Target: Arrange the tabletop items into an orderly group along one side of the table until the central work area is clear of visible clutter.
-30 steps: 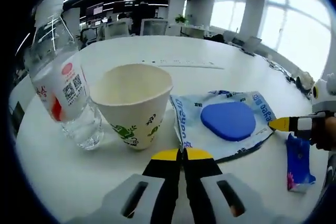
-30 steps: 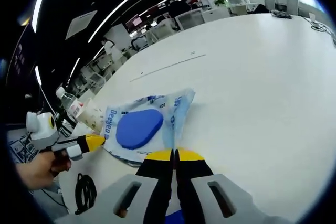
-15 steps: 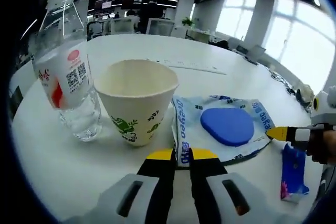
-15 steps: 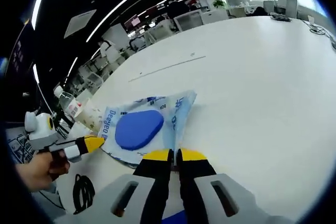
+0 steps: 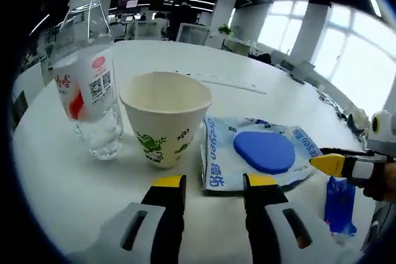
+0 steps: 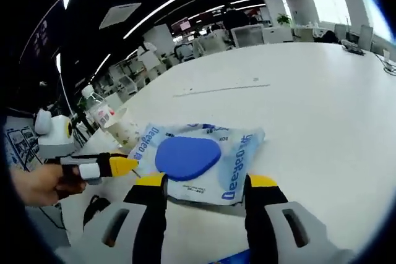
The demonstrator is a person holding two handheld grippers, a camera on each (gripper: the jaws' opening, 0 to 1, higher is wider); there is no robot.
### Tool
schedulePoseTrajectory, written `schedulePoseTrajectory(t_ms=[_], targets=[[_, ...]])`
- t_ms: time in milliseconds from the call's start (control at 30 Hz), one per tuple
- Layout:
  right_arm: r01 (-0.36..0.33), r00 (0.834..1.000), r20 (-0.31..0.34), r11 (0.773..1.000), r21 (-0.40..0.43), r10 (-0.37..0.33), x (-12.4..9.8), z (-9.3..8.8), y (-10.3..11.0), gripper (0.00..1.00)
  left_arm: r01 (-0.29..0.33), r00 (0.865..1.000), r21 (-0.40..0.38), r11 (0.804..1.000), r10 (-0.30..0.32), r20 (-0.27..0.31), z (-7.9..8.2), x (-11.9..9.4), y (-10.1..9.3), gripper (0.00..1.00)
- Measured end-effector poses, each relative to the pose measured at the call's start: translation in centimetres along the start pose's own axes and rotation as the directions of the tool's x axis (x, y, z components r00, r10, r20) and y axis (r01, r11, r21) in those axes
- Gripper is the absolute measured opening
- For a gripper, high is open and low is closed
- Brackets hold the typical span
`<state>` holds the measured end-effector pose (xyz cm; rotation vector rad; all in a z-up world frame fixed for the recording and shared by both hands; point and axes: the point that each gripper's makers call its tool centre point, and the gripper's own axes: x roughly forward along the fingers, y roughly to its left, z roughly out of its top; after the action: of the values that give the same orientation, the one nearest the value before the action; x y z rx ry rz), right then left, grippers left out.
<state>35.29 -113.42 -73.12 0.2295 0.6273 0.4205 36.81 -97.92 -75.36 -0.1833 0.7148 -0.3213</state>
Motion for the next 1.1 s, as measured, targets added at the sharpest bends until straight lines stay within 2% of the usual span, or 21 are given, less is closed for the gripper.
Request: schedulePoseTrajectory(t_ms=[67,167,233,333,467,600,700,800,1100], targets=[[0.004,1.0,0.004,1.0,-0.008,-0.004,0.0,0.1,-0.1,0.57,-0.017,1.0,0.023,1.0,0.017,0.009,0.2,-0.3,0.3,0.51],[0.015,1.0,0.009,0.999,-0.034,-0.015,-0.1,0.3,-0.1,0.71,-0.013,1.0,0.007,1.0,0.013,0.028,0.5,-0.8,0.5,0.53],[0.005,1.0,0.01,0.998,-0.062,-0.004,-0.4,0.5,0.3,0.74,-0.011,1.0,-0.006,1.0,0.011,0.027,0.5,-1.1,0.5,0.56],[-0.004,1.0,0.016,0.996,-0.089,0.005,-1.0,0.6,0.9,0.8,-0.021,0.999,-0.016,1.0,0.021,0.03,0.6,-1.6,0.6,0.67],[-0.002,1.0,0.022,0.996,-0.09,0.004,-1.8,0.8,1.2,0.87,-0.03,0.999,-0.049,0.998,0.032,0.038,0.9,-2.7,0.6,0.79],[-0.021,0.999,0.038,0.995,-0.1,0.024,-2.7,1.3,2.0,0.9,-0.018,0.998,-0.052,0.998,0.021,0.054,1.4,-4.0,0.2,0.87],[-0.027,0.998,0.053,0.992,-0.122,0.034,-3.4,1.7,2.4,0.92,-0.004,0.995,0.02,1.0,0.003,0.095,2.3,-5.4,-0.3,0.93],[-0.038,0.997,0.062,0.992,-0.123,0.046,-3.8,1.9,2.9,0.93,0.004,0.994,0.032,0.999,-0.007,0.111,2.6,-6.6,-0.6,0.99],[-0.075,0.994,0.063,0.985,-0.158,0.086,-6.0,2.0,4.9,0.92,0.018,0.987,0.07,0.997,-0.029,0.155,3.4,-10.3,-1.6,0.99]])
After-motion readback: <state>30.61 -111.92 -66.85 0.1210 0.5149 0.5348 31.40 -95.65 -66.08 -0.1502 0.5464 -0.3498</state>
